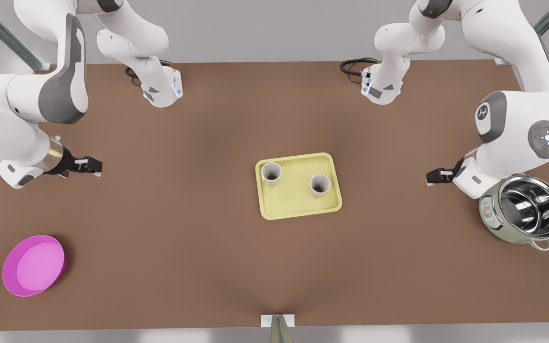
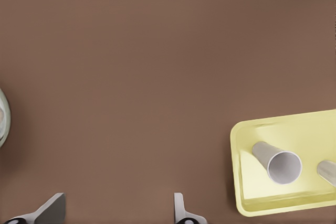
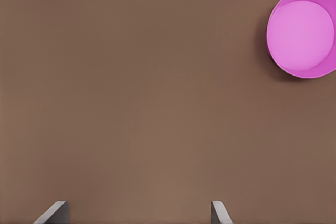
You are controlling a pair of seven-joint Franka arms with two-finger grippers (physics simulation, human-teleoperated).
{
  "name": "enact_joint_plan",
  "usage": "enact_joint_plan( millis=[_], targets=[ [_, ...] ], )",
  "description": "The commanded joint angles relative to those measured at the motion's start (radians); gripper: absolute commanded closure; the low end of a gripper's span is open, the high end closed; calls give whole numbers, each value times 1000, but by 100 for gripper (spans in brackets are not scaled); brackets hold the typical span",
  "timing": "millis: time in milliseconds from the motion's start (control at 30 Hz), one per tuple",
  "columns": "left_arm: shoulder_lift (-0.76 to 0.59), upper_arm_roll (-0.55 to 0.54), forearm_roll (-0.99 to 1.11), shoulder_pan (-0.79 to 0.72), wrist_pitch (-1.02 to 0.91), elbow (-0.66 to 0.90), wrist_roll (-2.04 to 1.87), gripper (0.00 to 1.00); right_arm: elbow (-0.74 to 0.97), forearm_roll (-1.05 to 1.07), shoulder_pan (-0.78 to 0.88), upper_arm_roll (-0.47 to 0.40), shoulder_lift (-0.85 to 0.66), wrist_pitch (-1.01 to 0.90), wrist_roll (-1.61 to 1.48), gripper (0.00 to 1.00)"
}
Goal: Use the left arm to pick up the white IKEA cup from the tray and place it on the middle-left position; use the right arm to pick up the white IKEA cup from the tray and place it on the middle-right position
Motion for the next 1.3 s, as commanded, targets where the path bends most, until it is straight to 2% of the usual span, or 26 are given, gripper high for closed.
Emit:
enact_joint_plan(
  millis=[0,133,233,367,433,533,567,800,833,900,933,1000,1267],
  targets=[
    [-2,-5,-10,-7,5,6,10,0,0,2,-3,-3,-1,12,-21,0],
    [57,-2,-75,-4,40,53,37,0,0,-2,17,3,2,12,-17,0],
    [62,-7,-21,-14,82,56,87,0,2,2,186,9,58,53,150,0],
    [62,-2,-19,-8,86,50,84,0,22,47,422,11,173,210,611,0],
    [60,1,-19,-7,82,49,84,0,63,136,471,29,229,213,707,0],
    [56,4,-18,-2,77,53,88,0,62,142,591,40,288,331,851,0],
    [50,9,40,-4,75,58,90,0,62,133,616,40,317,343,901,0],
    [54,1,-26,-13,83,62,166,0,60,134,709,40,441,483,968,0],
    [102,1,-27,-16,103,65,165,0,57,134,712,40,443,508,968,0],
    [105,2,-26,-22,219,67,163,0,54,130,754,40,456,509,991,0],
    [103,10,-30,-10,256,87,165,0,53,42,764,40,483,509,1048,0],
    [90,10,-26,2,201,88,166,0,51,35,766,42,513,511,1045,0],
    [96,4,-29,-1,201,85,166,0,40,44,784,42,553,555,1036,0]
  ],
)
